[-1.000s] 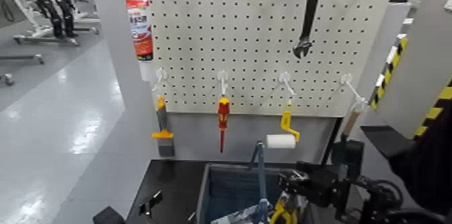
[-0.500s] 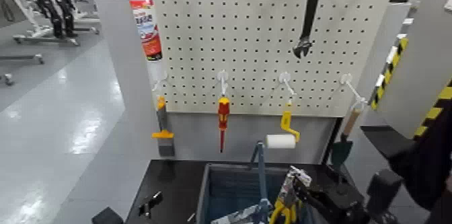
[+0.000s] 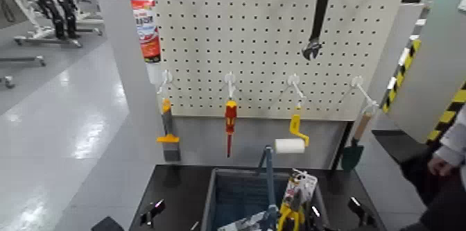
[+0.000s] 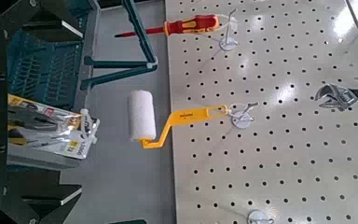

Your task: Put the yellow pliers into the crate.

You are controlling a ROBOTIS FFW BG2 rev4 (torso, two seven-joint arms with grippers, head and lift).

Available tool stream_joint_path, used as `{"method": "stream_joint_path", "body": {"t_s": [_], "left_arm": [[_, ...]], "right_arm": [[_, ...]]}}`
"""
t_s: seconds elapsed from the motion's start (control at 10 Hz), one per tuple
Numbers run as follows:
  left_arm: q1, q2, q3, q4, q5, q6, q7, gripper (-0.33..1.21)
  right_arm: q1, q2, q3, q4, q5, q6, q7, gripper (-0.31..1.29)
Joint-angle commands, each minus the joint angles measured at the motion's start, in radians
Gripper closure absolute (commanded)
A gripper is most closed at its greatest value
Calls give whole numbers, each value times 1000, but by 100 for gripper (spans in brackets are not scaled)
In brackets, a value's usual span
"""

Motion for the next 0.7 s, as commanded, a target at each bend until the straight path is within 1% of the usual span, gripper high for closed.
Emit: {"method": "stream_joint_path", "body": {"t_s": [0.1, 0.2, 0.4, 0.7], "left_arm": [[2, -5, 4, 1, -2, 2, 0, 10], [3, -6, 6, 1, -2, 2, 0, 10], [7, -9, 9, 0, -3, 2, -1, 10], [8, -9, 9, -2, -3, 2, -1, 10]], "right_arm": [[75, 5, 18, -24, 0, -31, -15, 15], [102, 11, 17, -33, 0, -35, -24, 15], [132, 11, 32, -35, 8, -71, -56, 15], [132, 8, 37, -38, 8, -48, -64, 18]]}}
